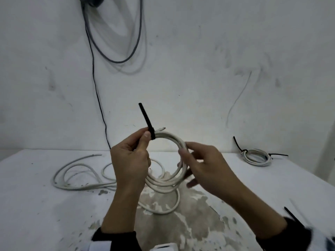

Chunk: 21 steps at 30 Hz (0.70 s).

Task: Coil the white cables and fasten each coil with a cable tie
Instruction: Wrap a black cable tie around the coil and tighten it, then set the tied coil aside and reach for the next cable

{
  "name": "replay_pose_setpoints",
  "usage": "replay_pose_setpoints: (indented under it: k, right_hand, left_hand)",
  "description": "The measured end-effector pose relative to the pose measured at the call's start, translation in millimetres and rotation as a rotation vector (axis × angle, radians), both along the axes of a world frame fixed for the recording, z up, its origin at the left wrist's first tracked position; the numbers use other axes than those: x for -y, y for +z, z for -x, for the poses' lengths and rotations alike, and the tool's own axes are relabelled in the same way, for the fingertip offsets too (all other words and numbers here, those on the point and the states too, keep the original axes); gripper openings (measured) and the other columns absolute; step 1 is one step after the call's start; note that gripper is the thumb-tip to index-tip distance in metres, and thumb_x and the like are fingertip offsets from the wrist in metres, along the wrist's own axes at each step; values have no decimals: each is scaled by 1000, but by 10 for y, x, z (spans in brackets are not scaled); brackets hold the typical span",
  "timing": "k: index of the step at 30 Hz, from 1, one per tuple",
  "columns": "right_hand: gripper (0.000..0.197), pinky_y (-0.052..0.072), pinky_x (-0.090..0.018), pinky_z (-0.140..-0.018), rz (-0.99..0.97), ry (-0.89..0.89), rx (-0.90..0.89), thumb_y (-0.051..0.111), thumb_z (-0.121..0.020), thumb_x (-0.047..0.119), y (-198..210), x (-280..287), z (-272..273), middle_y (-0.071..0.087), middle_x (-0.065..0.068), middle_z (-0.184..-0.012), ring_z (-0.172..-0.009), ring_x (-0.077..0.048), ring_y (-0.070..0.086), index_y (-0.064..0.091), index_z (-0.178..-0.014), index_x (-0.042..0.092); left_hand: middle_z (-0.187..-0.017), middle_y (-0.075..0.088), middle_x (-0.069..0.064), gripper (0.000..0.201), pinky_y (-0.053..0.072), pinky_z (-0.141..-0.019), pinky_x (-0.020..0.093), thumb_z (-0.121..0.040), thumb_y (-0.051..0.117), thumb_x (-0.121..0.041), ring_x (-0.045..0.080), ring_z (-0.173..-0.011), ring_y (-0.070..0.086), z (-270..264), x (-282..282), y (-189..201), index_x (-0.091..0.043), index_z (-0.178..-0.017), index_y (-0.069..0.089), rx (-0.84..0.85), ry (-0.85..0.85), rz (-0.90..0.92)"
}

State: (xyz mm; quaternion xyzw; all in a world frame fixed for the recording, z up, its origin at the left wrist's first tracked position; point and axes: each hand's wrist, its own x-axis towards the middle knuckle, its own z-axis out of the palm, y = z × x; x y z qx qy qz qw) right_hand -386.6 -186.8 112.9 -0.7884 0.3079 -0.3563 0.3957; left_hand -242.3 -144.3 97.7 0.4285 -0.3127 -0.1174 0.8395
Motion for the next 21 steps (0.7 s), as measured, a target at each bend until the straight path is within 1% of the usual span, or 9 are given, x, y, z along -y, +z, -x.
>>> replay_pose_setpoints:
  k: [4,7,9,11,12,14,17,19,21]
  right_hand:
    - [20,60,-35,-58,-238,95,55,52,-94,12,-49,4,81,66,-27,-79,-57,-31,70,66,-91,-3]
    - [18,60,-32,-58,-466,208,108,55,-92,7,-22,8,153,70,-23,-75,-62,-35,70,68,-91,-4]
    - [15,60,-32,-57,-553,212,175,56,-89,6,-38,-3,189,70,-24,-75,-63,-37,70,68,-88,-4]
    - [17,59,-31,-55,-590,148,279,57,-89,6,-80,10,199,70,-26,-76,-63,-40,70,67,-88,-8]
    - [18,59,-31,-54,-597,104,351,57,-89,5,-107,27,203,69,-26,-76,-63,-40,70,65,-88,-10]
    - [19,59,-31,-55,-618,34,503,56,-90,5,-162,73,206,68,-26,-75,-65,-42,69,64,-85,-12]
    - [20,58,-28,-54,-673,6,580,57,-90,5,-236,125,209,69,-24,-73,-63,-37,70,63,-87,-13]
    - [18,56,-26,-53,-692,11,521,58,-89,6,-288,139,235,69,-23,-74,-60,-30,69,65,-84,-11]
    - [18,56,-25,-55,-702,36,475,61,-87,5,-334,160,296,68,-25,-77,-62,-28,69,67,-84,-11]
  left_hand:
    - [-41,57,-7,8,25,-34,14,-83,65,-2,5,-32,27,26,-33,26,-6,-85,71,0,-81,6]
    - [-55,67,0,9,23,-32,12,-81,64,-1,3,-32,26,-11,-44,30,-1,-89,68,-100,-248,-36]
    - [-72,69,7,23,28,-33,12,-82,62,-10,2,-35,29,-53,-49,22,-5,-104,64,-107,-386,-62]
    - [-90,67,3,48,46,-48,15,-76,62,-23,5,-50,51,-95,-42,-17,-15,-122,52,-30,-482,-98]
    - [-102,66,2,57,53,-60,20,-73,61,-28,9,-67,62,-80,-35,-38,-18,-127,46,34,-502,-149]
    - [-114,66,5,52,57,-75,31,-77,55,-34,14,-89,68,22,-16,-90,-13,-125,48,155,-493,-271]
    - [-73,67,6,41,56,-66,30,-92,38,-42,15,-66,67,244,78,-148,-6,-94,57,26,-461,-274]
    - [-45,42,-1,46,49,-46,22,-96,31,-45,10,-40,47,325,159,-130,-9,-73,48,-207,-511,-174]
    - [-35,24,-7,50,28,-31,16,-97,32,-46,6,-27,26,339,233,-72,-14,-59,37,-419,-639,-161]
